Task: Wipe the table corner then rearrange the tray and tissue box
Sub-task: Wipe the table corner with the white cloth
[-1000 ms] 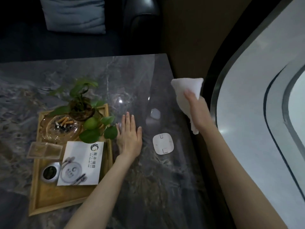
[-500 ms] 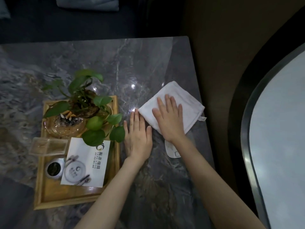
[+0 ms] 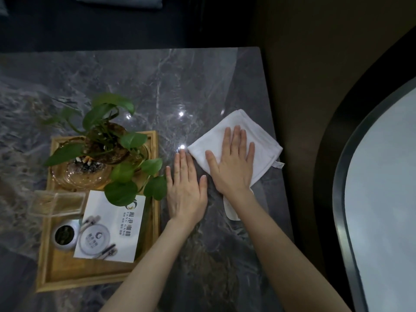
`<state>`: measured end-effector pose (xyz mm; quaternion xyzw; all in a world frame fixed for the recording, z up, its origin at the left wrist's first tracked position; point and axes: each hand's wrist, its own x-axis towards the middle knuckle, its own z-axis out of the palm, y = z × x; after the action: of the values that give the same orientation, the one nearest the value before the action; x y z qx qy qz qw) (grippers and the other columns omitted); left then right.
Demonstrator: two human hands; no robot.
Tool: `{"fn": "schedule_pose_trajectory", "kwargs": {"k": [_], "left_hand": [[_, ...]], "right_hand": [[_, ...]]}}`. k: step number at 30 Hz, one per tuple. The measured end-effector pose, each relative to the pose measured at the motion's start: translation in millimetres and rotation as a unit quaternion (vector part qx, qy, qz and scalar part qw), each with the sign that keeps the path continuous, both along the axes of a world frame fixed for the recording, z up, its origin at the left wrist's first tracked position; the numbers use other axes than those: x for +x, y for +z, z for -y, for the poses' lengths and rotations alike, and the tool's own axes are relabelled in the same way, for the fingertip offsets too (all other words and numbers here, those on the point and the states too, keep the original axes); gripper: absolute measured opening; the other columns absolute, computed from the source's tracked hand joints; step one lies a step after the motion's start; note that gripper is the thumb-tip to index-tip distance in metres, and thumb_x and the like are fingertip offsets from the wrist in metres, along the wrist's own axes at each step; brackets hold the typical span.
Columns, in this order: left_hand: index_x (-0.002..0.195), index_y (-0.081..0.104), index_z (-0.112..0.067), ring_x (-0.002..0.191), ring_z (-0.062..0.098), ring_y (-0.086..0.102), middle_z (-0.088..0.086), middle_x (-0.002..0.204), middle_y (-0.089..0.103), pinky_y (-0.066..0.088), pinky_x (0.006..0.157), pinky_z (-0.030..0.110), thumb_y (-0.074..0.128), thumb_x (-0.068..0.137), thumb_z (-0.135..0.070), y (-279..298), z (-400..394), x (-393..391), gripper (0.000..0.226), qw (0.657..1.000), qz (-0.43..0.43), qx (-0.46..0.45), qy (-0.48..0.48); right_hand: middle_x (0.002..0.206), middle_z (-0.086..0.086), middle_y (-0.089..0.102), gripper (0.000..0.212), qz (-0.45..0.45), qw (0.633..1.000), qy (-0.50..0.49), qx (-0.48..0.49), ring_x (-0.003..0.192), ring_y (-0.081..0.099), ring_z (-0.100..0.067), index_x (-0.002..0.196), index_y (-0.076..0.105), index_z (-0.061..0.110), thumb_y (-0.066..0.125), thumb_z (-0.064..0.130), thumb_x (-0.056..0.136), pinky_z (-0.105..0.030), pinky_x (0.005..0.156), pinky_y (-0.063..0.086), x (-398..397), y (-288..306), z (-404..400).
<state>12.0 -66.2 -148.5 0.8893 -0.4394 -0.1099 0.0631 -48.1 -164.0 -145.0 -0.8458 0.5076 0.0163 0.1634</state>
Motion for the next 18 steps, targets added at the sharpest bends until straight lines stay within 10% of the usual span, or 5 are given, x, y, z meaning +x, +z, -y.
{"fn": "schedule_pose_trajectory", "kwargs": {"k": [13, 18], "left_hand": [[0.139, 0.026, 0.003, 0.139, 0.029, 0.028, 0.018, 0.149, 0.031, 0.018, 0.109, 0.048, 0.022, 0.091, -0.038, -2.0, 3.0, 0.6, 0.063, 1.0, 0.005, 0.026, 0.001], [0.14, 0.0, -0.005, 0.141, 0.018, -0.003, 0.014, 0.156, 0.009, 0.0, 0.114, 0.039, 0.007, 0.089, -0.043, 0.6, 1.2, 0.9, 0.063, 1.0, -0.02, 0.01, -0.002]], "right_hand": [[0.159, -0.008, -0.006, 0.074, -0.034, 0.998, 0.047, -0.025, 0.146, -0.007, -0.021, 0.149, -0.004, 0.014, 0.024, 0.053, 0.093, -0.042, 0.117, -0.007, 21.0, 0.7, 75.5], [0.158, -0.009, -0.008, 0.075, -0.038, 0.994, 0.099, -0.01, 0.146, -0.009, -0.022, 0.148, -0.006, 0.013, 0.022, 0.054, 0.092, -0.043, 0.116, -0.009, 7.3, 2.0, 44.5]]}}
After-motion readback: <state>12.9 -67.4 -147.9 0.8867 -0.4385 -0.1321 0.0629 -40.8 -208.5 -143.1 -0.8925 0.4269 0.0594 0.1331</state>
